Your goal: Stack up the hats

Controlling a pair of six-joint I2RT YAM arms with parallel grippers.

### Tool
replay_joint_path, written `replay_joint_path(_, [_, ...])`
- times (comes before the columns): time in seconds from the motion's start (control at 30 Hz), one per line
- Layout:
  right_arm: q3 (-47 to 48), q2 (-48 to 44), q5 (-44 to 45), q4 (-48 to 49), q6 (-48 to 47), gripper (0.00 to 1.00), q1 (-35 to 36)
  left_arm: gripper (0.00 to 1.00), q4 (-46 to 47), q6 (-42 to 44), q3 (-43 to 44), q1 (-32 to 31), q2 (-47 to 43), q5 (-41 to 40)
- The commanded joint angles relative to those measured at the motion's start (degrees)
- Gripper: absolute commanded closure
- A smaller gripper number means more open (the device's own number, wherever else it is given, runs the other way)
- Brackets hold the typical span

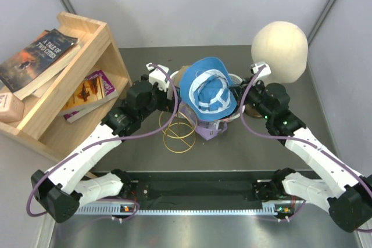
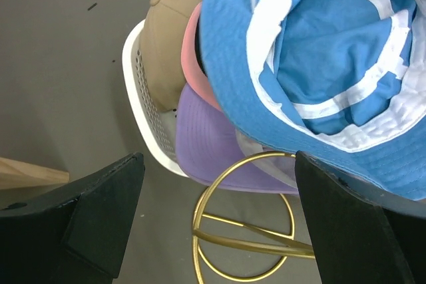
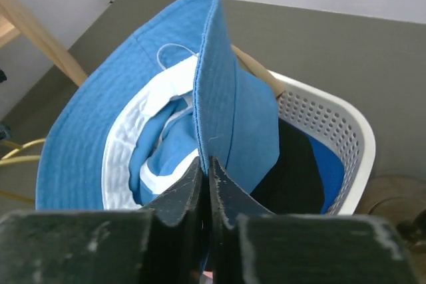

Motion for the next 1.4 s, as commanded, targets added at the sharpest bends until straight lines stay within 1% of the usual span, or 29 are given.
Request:
replay_joint_path(0.0, [10.44,1.31,6.40,-4.09,-4.29,1.00,4.74,0.01,3.91,-1.10,-0.30,-0.05,-3.64,-0.48])
replay_joint_path(0.13, [19.49,5.52,9.20,-5.49,-7.10,1.00,7.91,0.01,4.09,0.22,-0.74,0.04,-5.31,-3.82])
replay_joint_path(0.17, [24.21,6.58,9.30,-7.32,-6.93,1.00,8.09,0.01,4.09,0.31,-0.74,0.04,-5.40,-4.35])
replay_joint_path(0.2, [26.61,7.63,9.22,-7.86,-7.02,1.00,8.18,0.01,4.00,0.31,-0.74,0.04,-5.23,-4.70])
replay_joint_path(0.23, [28.98,9.82,9.30,-8.22,-7.89,1.00,8.18,0.01,3.92,0.13,-0.74,0.04,-5.23,-4.62])
replay_joint_path(0.27, [33.53,10.80,9.82,-8.74,-8.59,1.00,8.27,0.01,3.74,-0.04,-0.74,0.04,-5.05,-4.19])
replay_joint_path(0.4, [40.86,14.58,13.95,-6.03,-12.46,1.00,8.27,0.01,3.83,-1.10,-0.65,0.04,-4.44,-1.90])
replay_joint_path(0.43, [41.74,15.55,16.57,-1.67,-16.38,1.00,8.18,0.01,3.83,-1.19,-0.65,0.04,-4.43,-1.72])
replay_joint_path(0.5, [43.41,16.69,19.22,3.09,-19.57,1.00,8.18,0.01,3.65,-1.19,-0.74,0.04,-4.52,-1.89])
replay_joint_path(0.53, [43.94,18.26,22.54,7.90,-23.76,1.00,8.18,0.01,3.65,-1.19,-0.65,0.04,-4.61,-2.07])
replay_joint_path(0.6, [47.36,20.81,25.02,11.54,-27.30,1.00,7.74,0.01,3.56,-0.84,-0.65,0.12,-4.87,-2.86])
replay_joint_path(0.63, [49.11,23.79,25.91,13.47,-29.32,1.00,7.39,0.01,3.56,-0.75,-0.73,0.04,-5.14,-3.04])
replay_joint_path(0.77, [61.22,32.24,26.44,16.99,-33.29,1.00,4.41,0.01,3.56,-0.13,-1.00,0.04,-5.75,-4.53])
replay_joint_path(0.83, [64.58,36.79,27.05,19.88,-35.49,1.00,2.83,0.01,3.48,0.39,-1.09,0.04,-5.84,-5.58])
replay_joint_path(0.87, [67.91,38.04,27.14,20.43,-35.93,1.00,2.21,0.01,3.48,0.48,-1.09,0.04,-5.84,-5.76])
replay_joint_path(1.0, [75.13,43.93,26.79,23.24,-35.68,1.00,-1.48,0.01,3.30,0.83,-1.00,0.04,-5.75,-6.20])
replay_joint_path(1.03, [77.58,45.68,26.01,23.42,-35.32,1.00,-3.32,0.01,3.30,0.83,-0.91,0.04,-5.84,-6.12])
replay_joint_path(1.1, [80.06,48.06,25.39,22.98,-35.14,1.00,-4.82,0.01,3.39,0.92,-0.91,0.04,-6.02,-6.11])
replay_joint_path(1.2, [82.35,48.69,24.77,22.89,-37.25,1.00,-7.55,0.01,3.30,1.10,-1.00,0.12,-5.84,-6.46])
replay_joint_path(1.3, [81.74,46.68,23.63,22.72,-37.52,1.00,-10.97,0.01,3.21,1.10,-1.09,0.04,-5.40,-6.47])
replay_joint_path(1.37, [79.20,44.83,22.84,23.33,-38.65,1.00,-13.44,0.01,3.12,1.01,-0.91,0.04,-4.96,-5.86])
